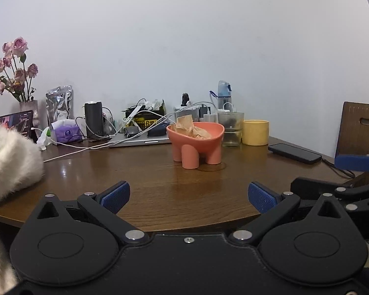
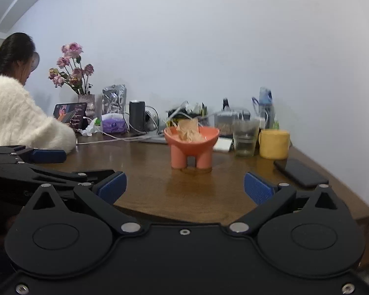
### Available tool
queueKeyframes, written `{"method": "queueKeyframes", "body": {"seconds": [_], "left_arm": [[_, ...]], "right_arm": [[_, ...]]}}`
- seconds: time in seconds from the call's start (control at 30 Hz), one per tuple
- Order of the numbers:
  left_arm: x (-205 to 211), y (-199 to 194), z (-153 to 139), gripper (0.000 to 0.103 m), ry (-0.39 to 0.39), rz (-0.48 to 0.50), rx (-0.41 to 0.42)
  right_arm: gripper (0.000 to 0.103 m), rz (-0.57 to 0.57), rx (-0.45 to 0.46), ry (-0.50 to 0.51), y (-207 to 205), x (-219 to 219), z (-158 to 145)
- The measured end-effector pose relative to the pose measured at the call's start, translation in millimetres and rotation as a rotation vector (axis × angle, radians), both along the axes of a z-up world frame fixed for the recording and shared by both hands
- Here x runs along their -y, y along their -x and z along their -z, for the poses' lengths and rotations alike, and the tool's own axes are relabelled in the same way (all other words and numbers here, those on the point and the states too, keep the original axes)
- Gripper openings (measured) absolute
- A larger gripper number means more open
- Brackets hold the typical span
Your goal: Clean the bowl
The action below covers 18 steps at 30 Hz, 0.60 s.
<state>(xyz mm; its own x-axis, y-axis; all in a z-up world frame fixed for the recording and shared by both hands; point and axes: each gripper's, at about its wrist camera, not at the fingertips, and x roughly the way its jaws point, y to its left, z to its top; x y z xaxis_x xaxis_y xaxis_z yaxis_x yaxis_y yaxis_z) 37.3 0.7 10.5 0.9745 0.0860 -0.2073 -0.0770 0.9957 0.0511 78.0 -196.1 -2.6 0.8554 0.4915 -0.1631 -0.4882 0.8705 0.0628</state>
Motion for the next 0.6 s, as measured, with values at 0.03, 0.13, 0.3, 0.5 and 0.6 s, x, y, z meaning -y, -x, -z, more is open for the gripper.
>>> {"method": "queueKeyframes", "body": {"seconds": [0.03,0.13,0.3,0.5,0.6], "left_arm": [[0,1,0,0.103,0.001,-0.003,0.001],[-1,0,1,0.103,0.002,-0.012,-0.002],[-5,-3,3,0.103,0.021,-0.021,-0.021],[-9,-8,6,0.103,0.034,-0.019,-0.056],[-9,-10,8,0.103,0.041,-0.016,-0.067]], "right_arm": [[0.102,0.005,-0.012,0.000,-2,0,1],[0.102,0.014,-0.039,0.000,-5,0,3],[0.102,0.013,-0.025,-0.004,-4,-3,8],[0.102,0.028,-0.023,0.004,-4,-8,12],[0.102,0.038,-0.011,0.005,-4,-7,12]]}}
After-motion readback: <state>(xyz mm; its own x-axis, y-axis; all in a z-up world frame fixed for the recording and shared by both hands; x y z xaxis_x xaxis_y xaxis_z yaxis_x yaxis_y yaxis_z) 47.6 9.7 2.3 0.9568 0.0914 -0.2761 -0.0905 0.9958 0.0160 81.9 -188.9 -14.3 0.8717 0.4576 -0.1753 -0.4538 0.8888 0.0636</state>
